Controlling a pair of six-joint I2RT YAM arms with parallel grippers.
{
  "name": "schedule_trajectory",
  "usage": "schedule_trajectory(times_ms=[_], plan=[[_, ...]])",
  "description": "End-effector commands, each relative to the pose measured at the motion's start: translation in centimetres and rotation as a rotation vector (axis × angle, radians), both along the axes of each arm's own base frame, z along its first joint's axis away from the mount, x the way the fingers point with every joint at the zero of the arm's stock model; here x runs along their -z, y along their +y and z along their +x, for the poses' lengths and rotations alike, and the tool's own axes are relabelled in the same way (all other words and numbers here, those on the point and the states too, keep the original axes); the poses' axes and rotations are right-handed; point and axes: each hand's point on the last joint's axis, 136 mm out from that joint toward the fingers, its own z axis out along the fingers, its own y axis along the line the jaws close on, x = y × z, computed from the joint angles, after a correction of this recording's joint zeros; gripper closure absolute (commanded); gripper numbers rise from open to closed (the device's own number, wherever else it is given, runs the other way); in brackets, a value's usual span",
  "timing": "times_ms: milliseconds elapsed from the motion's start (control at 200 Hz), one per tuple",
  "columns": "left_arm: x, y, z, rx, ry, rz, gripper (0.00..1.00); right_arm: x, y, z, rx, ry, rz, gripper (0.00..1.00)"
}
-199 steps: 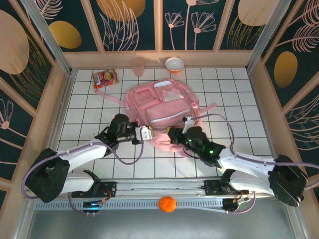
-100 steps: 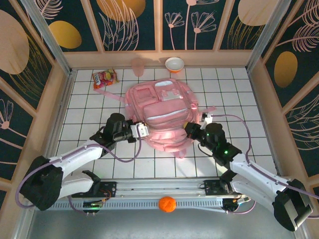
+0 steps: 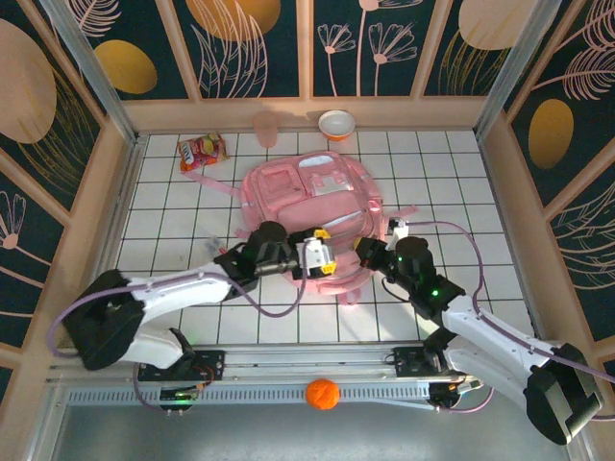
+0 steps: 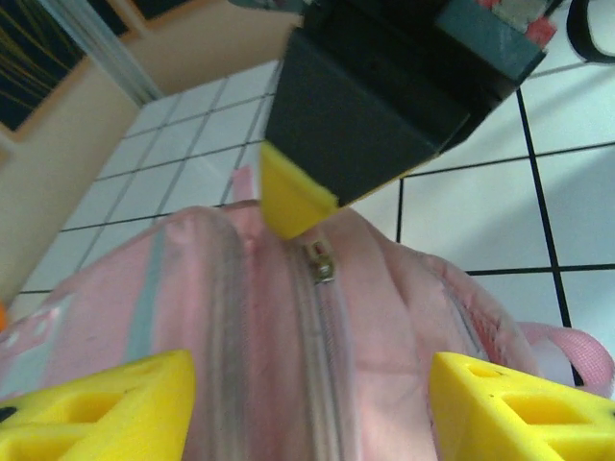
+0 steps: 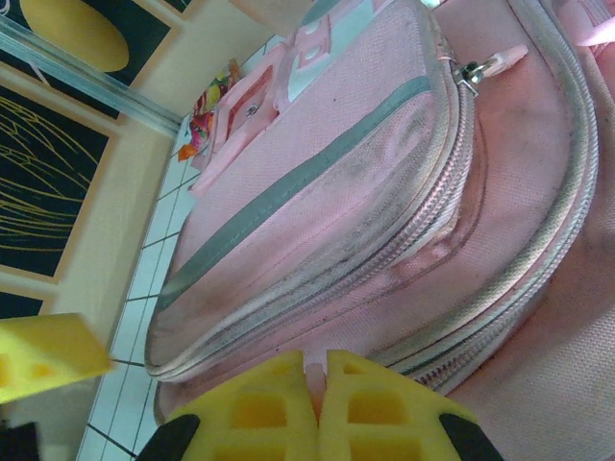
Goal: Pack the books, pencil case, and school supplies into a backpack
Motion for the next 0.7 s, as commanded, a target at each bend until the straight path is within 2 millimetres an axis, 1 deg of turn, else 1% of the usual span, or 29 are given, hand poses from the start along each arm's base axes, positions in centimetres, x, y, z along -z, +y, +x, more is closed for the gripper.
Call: schedule_trajectory(times_ms=[0,50,110,130,165,205,255,295,320,330,445,525,631,696], plan=[[-0.2,-2.1,1.4,-0.041,-0.005,-0.027,0.35,-2.6,0.5,0.4,-0.023,-0.083,0.044,1.00],[0.7,-2.5,2.1,-0.056,-0.002,-0.003,0.41,-2.6,0.5,0.3,-0.025,-0.083,0.044,1.00],[1.7,-2.6,2.4,-0.060,-0.008,0.045,0.50,-2.7,0.3,0.2,-0.018,-0.083,0.041,1.00],[1.9,-2.5,2.6,-0.066,-0.013,0.057,0.55,-2.7,0.2,0.2,-0.013,-0.083,0.038,1.00],[2.3,-2.2,2.7,-0.079,-0.022,0.079,0.66,-2.6,-0.1,0.2,-0.005,-0.080,0.030,1.00],[2.3,-1.6,2.9,-0.098,-0.039,0.088,0.78,-2.4,-0.6,0.3,0.012,-0.072,0.017,1.00],[2.1,-0.8,2.7,-0.106,-0.066,0.089,0.88,-2.1,-1.4,0.6,0.043,-0.060,0.004,1.00],[1.7,-0.3,2.4,-0.108,-0.089,0.081,0.95,-1.6,-2.5,1.0,0.083,-0.045,-0.002,1.00],[1.6,0.1,2.3,-0.112,-0.096,0.076,0.99,-1.5,-2.6,0.9,0.085,-0.040,0.001,1.00],[1.4,0.2,2.2,-0.114,-0.102,0.071,1.00,-1.4,-3.2,1.2,0.107,-0.039,0.005,1.00],[1.1,1.4,1.7,-0.127,-0.104,0.071,1.00,-1.0,-5.6,2.4,0.157,-0.035,0.080,1.00],[1.1,2.0,1.4,-0.136,-0.100,0.061,1.00,-1.3,-6.8,3.1,0.175,-0.049,0.139,1.00],[0.6,2.0,0.5,-0.112,-0.082,0.019,1.00,-1.6,-8.3,4.1,0.205,-0.064,0.171,1.00],[-0.1,1.8,-0.4,-0.070,-0.072,-0.014,1.00,-1.6,-9.3,4.9,0.229,-0.068,0.182,1.00]])
